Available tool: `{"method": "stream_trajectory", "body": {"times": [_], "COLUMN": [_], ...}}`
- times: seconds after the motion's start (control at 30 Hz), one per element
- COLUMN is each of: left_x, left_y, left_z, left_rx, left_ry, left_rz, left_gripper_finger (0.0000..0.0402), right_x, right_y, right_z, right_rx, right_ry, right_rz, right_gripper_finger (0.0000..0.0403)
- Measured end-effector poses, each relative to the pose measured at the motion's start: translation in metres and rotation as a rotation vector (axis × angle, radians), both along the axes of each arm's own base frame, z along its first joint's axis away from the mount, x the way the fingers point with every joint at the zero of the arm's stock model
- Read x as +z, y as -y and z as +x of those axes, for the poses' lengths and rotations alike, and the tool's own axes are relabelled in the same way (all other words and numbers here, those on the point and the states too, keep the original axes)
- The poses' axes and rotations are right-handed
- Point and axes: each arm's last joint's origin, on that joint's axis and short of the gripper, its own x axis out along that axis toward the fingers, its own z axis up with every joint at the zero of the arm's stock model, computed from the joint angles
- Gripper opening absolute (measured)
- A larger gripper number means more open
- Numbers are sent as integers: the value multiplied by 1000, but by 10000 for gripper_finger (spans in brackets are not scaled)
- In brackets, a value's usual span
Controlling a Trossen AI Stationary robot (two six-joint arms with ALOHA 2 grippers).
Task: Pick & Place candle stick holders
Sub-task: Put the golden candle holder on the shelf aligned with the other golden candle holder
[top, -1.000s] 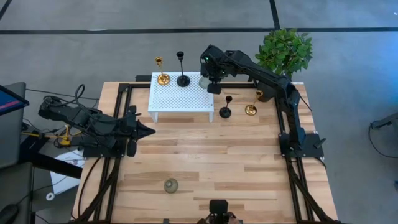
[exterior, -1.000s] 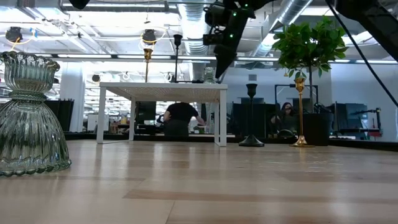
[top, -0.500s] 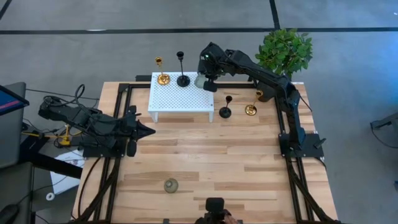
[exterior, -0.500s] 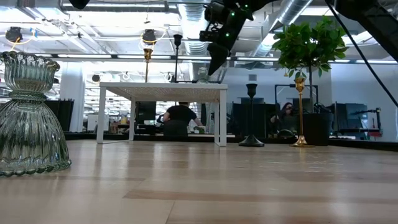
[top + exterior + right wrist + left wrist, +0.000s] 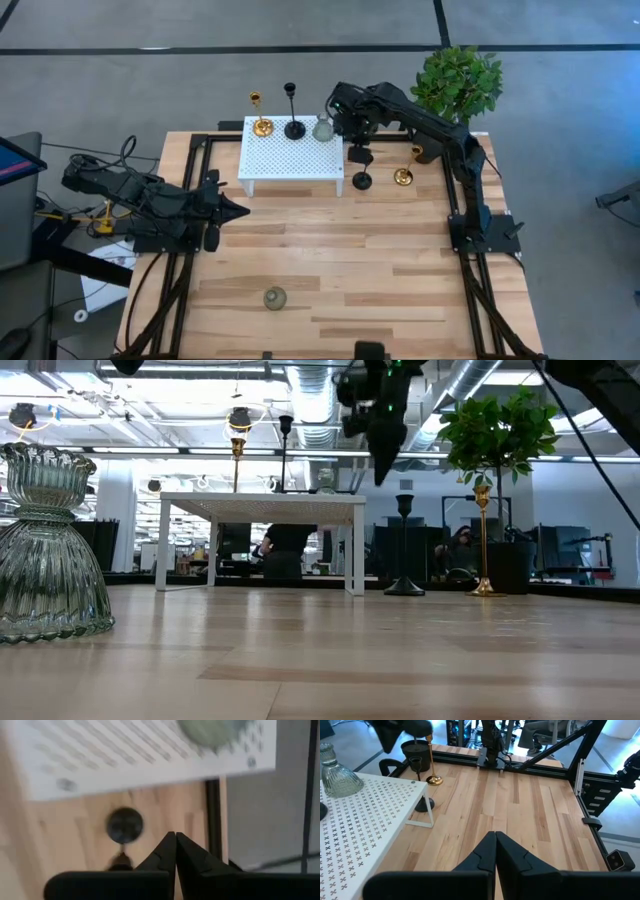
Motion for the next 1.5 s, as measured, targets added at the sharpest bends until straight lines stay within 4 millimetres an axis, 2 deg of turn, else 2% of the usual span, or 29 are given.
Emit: {"method": "stream_trajectory", "body": {"times": [0.13, 0.3, 0.4, 0.6, 0.83, 0.93, 1.07, 1.23, 1.5], "left_x": [0, 0, 0, 0, 0, 0, 0, 0, 0], "left_y": [0, 0, 0, 0, 0, 0, 0, 0, 0], "left_z": [0, 0, 0, 0, 0, 0, 0, 0, 0], "left_rx": [0, 0, 0, 0, -1, -2, -12, -14, -14], "left_ry": [0, 0, 0, 0, 0, 0, -3, -3, -4], "left_rz": [0, 0, 0, 1, 3, 6, 52, 60, 62], "left_gripper_finger": [5, 5, 5, 5, 5, 5, 5, 5, 5], "right_x": [18, 51, 73, 111, 132, 133, 123, 95, 47], "right_y": [-24, -56, -72, -95, -113, -118, -123, -128, -138], "right_z": [2, 0, -6, -28, -56, -65, -74, -74, -89], "right_rx": [64, 139, 175, 189, 151, 90, -26, -74, -167], "right_ry": [77, 232, 368, 575, 620, 577, 430, 320, 359], "right_rz": [4, -57, -34, 36, 67, 69, 30, 43, 86], "right_gripper_finger": [0, 0, 0, 0, 0, 0, 0, 0, 0]}}
